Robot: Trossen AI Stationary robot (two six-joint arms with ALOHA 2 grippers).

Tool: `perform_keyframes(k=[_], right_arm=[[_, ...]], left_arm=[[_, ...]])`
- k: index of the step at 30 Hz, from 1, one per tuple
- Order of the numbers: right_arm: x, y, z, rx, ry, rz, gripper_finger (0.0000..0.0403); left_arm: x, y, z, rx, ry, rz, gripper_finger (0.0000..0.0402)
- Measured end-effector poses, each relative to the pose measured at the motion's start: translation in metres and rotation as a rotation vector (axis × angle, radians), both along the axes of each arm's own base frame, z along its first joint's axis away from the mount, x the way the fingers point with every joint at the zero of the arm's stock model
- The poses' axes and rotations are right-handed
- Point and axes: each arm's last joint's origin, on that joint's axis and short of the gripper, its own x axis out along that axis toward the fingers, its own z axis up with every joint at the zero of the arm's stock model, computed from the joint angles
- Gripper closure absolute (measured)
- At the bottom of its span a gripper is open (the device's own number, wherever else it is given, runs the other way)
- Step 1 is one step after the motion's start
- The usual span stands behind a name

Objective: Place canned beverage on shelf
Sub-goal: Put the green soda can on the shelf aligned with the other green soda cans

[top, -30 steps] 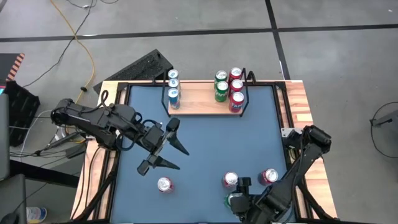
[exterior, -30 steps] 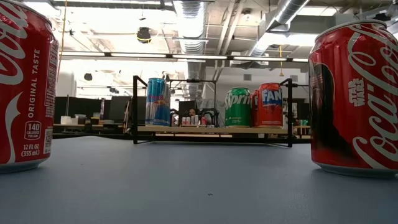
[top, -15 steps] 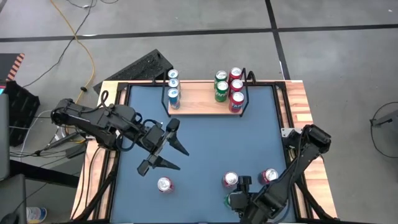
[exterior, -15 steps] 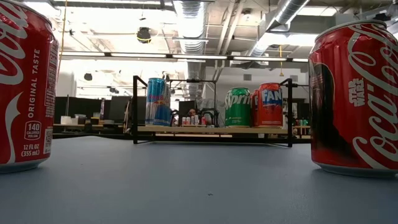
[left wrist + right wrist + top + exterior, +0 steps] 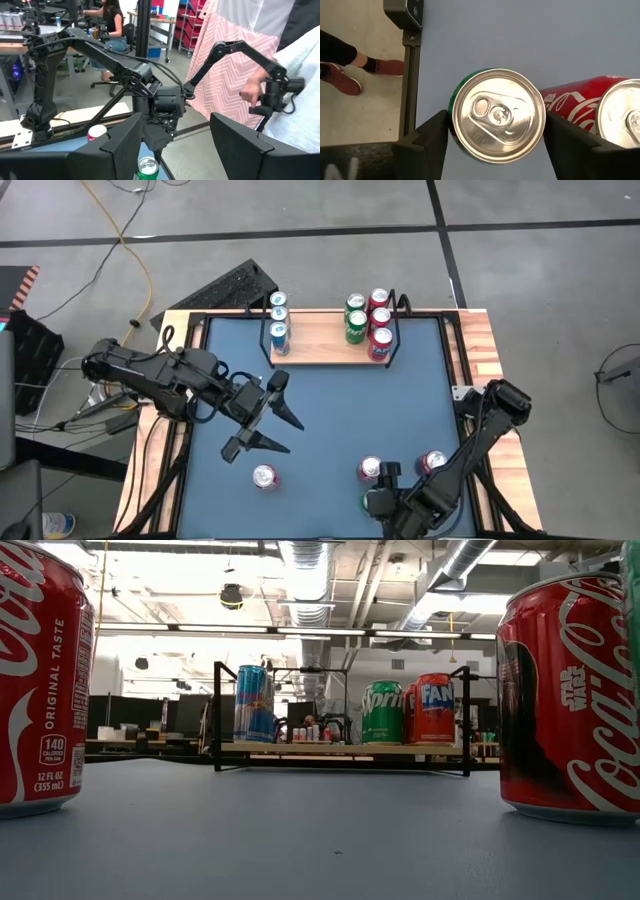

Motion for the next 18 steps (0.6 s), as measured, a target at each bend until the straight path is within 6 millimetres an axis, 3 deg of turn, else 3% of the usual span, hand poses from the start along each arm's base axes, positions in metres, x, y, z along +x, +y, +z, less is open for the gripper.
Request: perform_keyframes(k=[7, 18], right_arm=[[0.003, 0.0, 0.001, 0.008, -0.02, -0.002, 0.0176], [0.008, -0.007, 0.013, -0.005, -0.115, 0.002, 0.0178]], left_arm=[[0.0, 0.0, -0.002, -0.022, 0.039, 0.018, 0.0182], [0.0, 0.001, -0.004, -0.067, 0.082, 0.021, 0.0182]])
